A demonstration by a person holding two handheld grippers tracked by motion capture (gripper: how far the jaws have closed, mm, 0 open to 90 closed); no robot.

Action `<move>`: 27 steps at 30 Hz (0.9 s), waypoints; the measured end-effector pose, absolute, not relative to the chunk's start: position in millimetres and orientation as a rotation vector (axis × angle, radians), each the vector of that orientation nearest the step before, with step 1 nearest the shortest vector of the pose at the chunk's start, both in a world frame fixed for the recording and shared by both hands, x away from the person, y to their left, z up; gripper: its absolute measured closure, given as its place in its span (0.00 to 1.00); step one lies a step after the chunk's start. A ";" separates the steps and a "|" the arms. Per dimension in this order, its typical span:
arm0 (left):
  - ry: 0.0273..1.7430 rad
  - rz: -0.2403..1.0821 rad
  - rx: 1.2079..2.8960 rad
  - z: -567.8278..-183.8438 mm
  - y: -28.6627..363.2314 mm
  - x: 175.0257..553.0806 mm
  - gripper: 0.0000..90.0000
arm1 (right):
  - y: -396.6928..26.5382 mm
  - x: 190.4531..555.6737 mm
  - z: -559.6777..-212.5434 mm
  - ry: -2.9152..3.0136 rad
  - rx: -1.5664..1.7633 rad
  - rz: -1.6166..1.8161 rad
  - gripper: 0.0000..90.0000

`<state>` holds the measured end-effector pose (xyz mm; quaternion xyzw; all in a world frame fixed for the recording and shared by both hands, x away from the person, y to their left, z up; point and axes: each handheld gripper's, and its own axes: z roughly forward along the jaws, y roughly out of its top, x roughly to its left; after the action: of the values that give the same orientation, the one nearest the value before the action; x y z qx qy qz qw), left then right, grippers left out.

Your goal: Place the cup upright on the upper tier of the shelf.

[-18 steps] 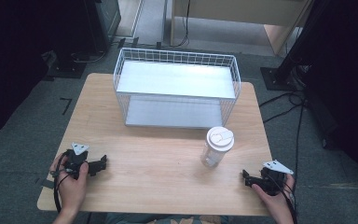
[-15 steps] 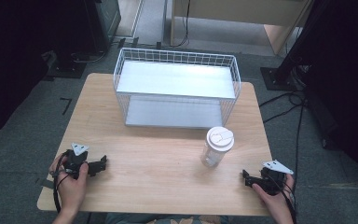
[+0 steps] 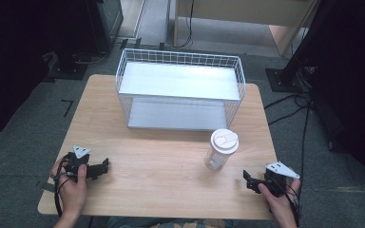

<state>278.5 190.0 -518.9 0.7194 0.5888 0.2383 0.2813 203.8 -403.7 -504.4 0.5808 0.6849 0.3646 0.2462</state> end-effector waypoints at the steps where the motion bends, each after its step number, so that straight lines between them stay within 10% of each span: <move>1: 1.578 0.638 1.928 -518.9 190.0 278.5 0.00 | -400.4 203.8 -501.0 1.868 1.570 1.025 0.04; 27: 1.578 0.638 1.927 -519.0 190.0 278.5 0.00 | -341.7 213.3 -464.7 1.987 1.330 1.191 0.04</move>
<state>278.5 190.0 -519.0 0.7193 0.5888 0.2383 0.2813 213.3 -341.7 -464.7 0.4841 0.7235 0.4336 0.2329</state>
